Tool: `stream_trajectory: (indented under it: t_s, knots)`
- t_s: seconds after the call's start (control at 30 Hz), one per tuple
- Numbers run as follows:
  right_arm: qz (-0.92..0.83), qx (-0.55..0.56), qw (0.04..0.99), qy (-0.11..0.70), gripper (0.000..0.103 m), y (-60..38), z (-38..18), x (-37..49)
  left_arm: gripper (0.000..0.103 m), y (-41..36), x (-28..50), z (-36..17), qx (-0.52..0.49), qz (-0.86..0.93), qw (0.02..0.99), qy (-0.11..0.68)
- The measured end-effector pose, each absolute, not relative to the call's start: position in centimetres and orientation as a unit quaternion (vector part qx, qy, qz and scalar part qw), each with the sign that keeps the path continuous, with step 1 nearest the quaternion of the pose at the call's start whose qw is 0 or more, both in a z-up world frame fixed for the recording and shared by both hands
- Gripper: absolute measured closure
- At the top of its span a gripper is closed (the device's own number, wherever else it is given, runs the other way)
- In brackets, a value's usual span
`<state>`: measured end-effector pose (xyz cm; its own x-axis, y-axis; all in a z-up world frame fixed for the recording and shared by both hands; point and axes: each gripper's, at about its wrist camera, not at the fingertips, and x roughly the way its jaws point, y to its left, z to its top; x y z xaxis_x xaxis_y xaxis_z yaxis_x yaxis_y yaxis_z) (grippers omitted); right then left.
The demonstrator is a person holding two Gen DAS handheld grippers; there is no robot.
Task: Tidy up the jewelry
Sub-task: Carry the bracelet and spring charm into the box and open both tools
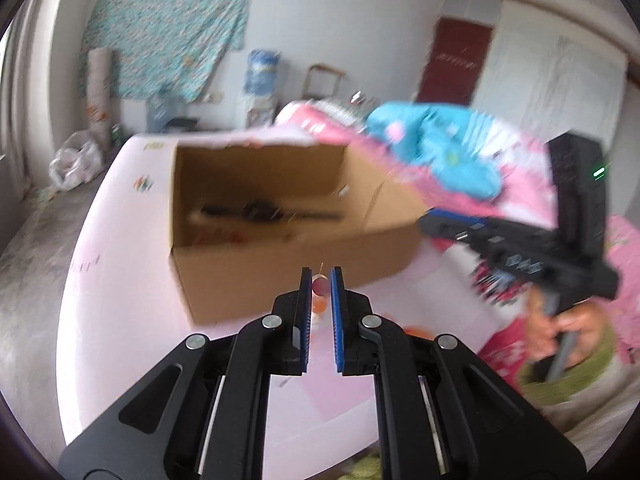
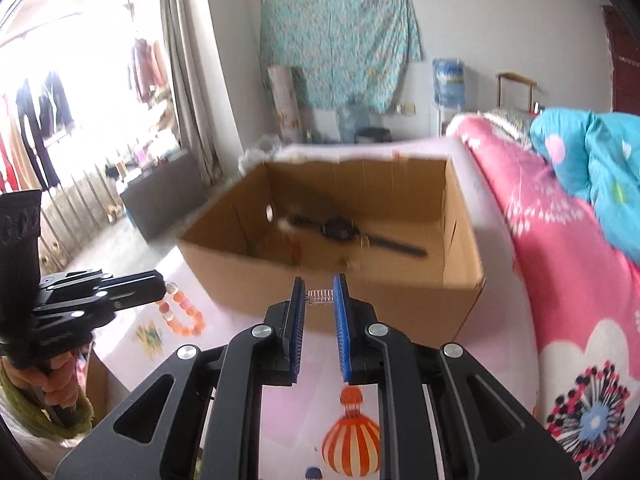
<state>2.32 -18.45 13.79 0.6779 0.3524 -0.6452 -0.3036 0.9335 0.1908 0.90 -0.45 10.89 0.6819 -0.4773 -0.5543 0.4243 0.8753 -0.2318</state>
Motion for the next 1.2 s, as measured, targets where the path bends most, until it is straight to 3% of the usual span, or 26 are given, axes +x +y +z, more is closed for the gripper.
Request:
stream_trajectory:
  t_s: [0.13, 0.3, 0.6, 0.93, 1.0, 1.07, 1.2]
  knots:
    - [0.179, 0.051, 0.927, 0.326, 0.088, -19.0, 16.2, 3.3, 0.095, -1.2, 2.3, 14.7, -0.033, -0.281, 0.92, 0.272]
    - [0.168, 0.06, 0.936, 0.303, 0.088, -19.8, 17.8, 5.7, 0.095, -3.5, 6.7, 15.8, -0.019, -0.297, 0.915, 0.271]
    - [0.158, 0.076, 0.931, 0.321, 0.088, -21.5, 16.3, 9.1, 0.095, -6.8, 15.6, 8.9, 0.012, -0.271, 0.876, 0.398]
    - [0.153, 0.083, 0.923, 0.342, 0.088, -23.0, 14.3, 11.2, 0.094, -6.5, 16.6, 3.7, 0.016, -0.256, 0.833, 0.491]
    - [0.155, 0.088, 0.919, 0.35, 0.088, -23.0, 13.8, 11.7, 0.091, -5.7, 16.3, 3.9, -0.006, -0.26, 0.832, 0.49]
    - [0.16, 0.093, 0.913, 0.362, 0.088, -22.9, 13.5, 12.3, 0.077, -4.7, 15.9, 4.3, -0.023, -0.26, 0.837, 0.482]
    - [0.177, 0.098, 0.892, 0.404, 0.088, -22.2, 12.4, 13.9, 0.074, -3.1, 14.5, 5.7, -0.038, -0.257, 0.852, 0.454]
